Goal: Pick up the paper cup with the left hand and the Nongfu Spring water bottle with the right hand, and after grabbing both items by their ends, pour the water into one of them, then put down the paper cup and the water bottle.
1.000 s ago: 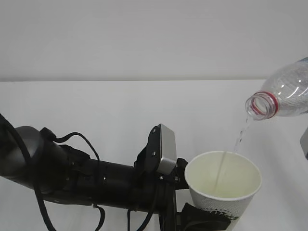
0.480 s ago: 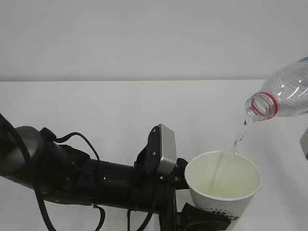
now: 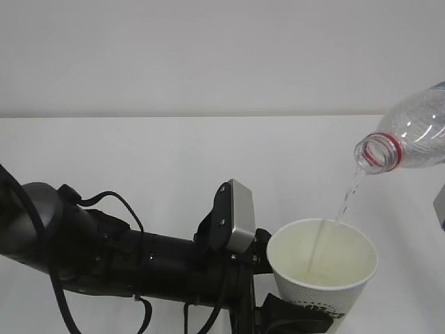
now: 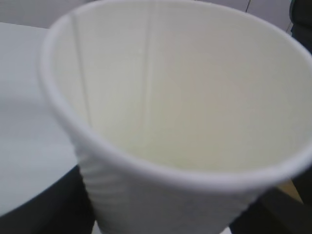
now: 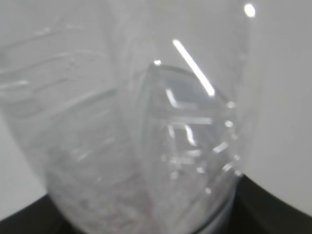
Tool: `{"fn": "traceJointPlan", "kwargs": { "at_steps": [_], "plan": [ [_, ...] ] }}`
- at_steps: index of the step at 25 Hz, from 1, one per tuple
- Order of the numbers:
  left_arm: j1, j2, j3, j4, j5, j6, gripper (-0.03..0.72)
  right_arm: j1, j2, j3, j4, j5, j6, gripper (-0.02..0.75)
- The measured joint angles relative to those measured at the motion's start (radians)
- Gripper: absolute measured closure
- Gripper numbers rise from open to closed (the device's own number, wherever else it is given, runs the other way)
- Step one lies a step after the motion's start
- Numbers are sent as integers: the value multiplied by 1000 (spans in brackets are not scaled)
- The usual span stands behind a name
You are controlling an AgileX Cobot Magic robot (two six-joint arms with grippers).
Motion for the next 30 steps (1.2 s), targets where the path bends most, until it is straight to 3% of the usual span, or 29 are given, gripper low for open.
{"fn": "traceJointPlan", "kwargs": {
  "at_steps": [30],
  "plan": [
    [0,0,0,0,2,0,150,0,0,0,0,-1,-6,289]
  ]
}}
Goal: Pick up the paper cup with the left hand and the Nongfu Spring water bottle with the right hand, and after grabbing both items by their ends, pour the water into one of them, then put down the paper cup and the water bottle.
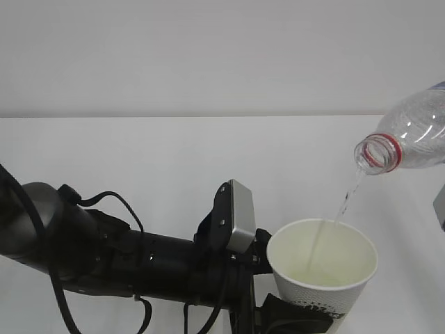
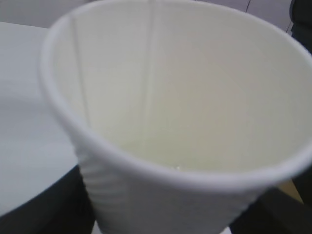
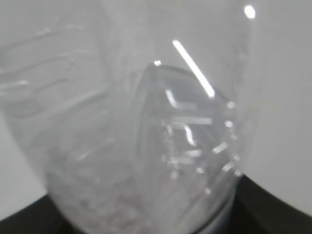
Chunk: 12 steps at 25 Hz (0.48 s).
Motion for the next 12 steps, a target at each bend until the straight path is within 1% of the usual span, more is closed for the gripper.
{"fn": "traceJointPlan", "kwargs": {
  "at_steps": [12],
  "plan": [
    [0,0,0,1,0,0,150,0,0,-1,0,0,0,289]
  ]
}}
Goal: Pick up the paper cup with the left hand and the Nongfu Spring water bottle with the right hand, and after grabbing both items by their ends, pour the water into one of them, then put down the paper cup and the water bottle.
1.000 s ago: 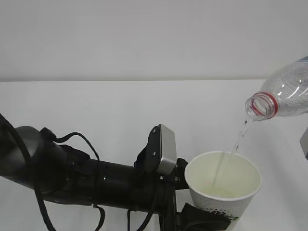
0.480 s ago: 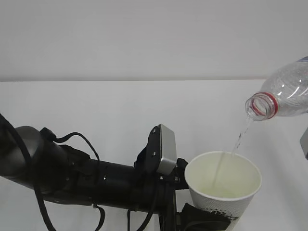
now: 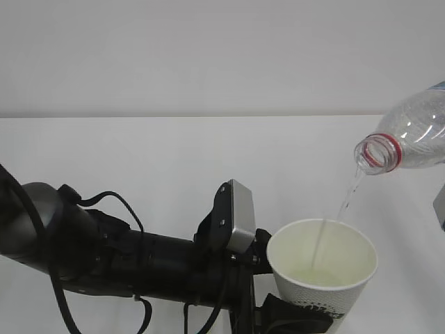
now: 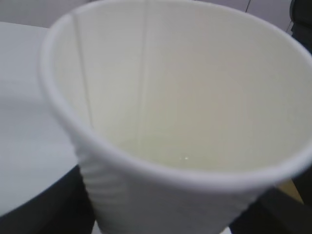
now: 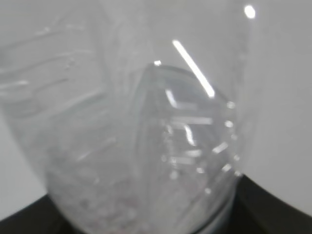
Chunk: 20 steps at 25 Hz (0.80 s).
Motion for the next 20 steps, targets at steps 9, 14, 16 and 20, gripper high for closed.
{"fn": "traceJointPlan", "kwargs": {
  "at_steps": [9,14,16,20],
  "plan": [
    [0,0,0,0,2,0,150,0,0,-11,0,-2,0,289],
    [0,0,0,0,3,0,150,0,0,-11,0,-1,0,289],
    [0,0,0,0,3,0,150,0,0,-11,0,-1,0,289],
    [0,0,0,0,3,0,150,0,0,-11,0,-1,0,289]
  ]
}}
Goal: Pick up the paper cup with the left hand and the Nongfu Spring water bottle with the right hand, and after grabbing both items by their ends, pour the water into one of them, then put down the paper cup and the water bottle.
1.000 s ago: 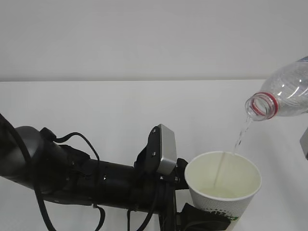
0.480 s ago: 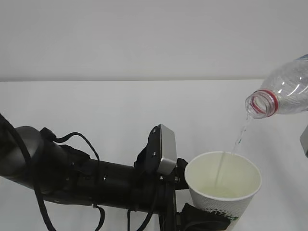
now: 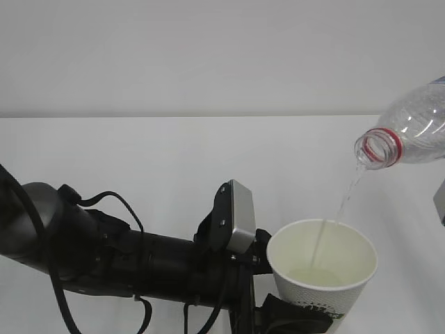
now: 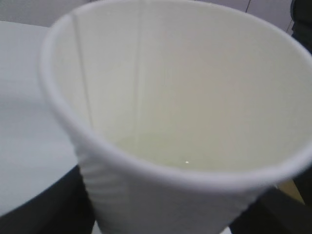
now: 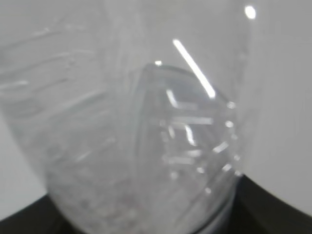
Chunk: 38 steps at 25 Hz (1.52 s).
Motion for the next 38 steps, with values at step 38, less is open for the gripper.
{"fn": "traceJointPlan", "kwargs": {
  "at_steps": [38],
  "plan": [
    [0,0,0,0,2,0,150,0,0,-1,0,-14,-7,289]
  ]
}}
